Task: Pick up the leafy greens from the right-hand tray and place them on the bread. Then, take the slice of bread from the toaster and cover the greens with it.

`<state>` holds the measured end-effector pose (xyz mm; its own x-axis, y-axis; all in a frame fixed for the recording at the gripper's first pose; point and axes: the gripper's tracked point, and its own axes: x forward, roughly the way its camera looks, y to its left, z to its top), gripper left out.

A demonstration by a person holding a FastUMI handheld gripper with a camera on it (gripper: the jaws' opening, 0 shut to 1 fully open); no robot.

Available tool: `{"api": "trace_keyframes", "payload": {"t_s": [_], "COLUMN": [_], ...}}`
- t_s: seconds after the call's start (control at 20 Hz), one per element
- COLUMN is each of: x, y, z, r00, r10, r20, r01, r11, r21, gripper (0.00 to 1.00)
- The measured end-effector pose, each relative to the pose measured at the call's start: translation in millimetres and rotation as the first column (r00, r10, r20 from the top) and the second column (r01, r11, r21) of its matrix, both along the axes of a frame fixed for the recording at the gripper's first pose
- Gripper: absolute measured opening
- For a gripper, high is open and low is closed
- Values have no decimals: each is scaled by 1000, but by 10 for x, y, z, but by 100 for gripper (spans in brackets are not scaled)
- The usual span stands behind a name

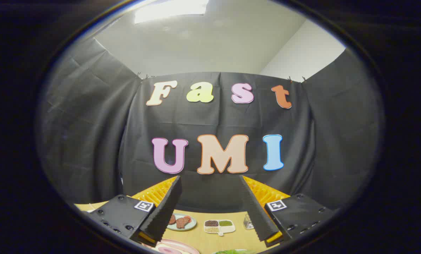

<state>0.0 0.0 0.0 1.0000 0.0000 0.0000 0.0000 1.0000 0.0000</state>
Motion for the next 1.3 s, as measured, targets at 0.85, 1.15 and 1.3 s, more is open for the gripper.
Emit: {"api": "trace_keyframes", "payload": {"t_s": [0.85, 1.15, 1.3], "x": [-24, 9, 16], "y": [-418, -506, -562], "z": [-93, -368, -534], "r00": [999, 995, 986], "r10": [-42, 21, 72], "r20": [-20, -100, -150], "r01": [42, -24, -78], "r11": [999, 999, 996], "r21": [-9, -29, -34], "gripper": [100, 100, 100]}}
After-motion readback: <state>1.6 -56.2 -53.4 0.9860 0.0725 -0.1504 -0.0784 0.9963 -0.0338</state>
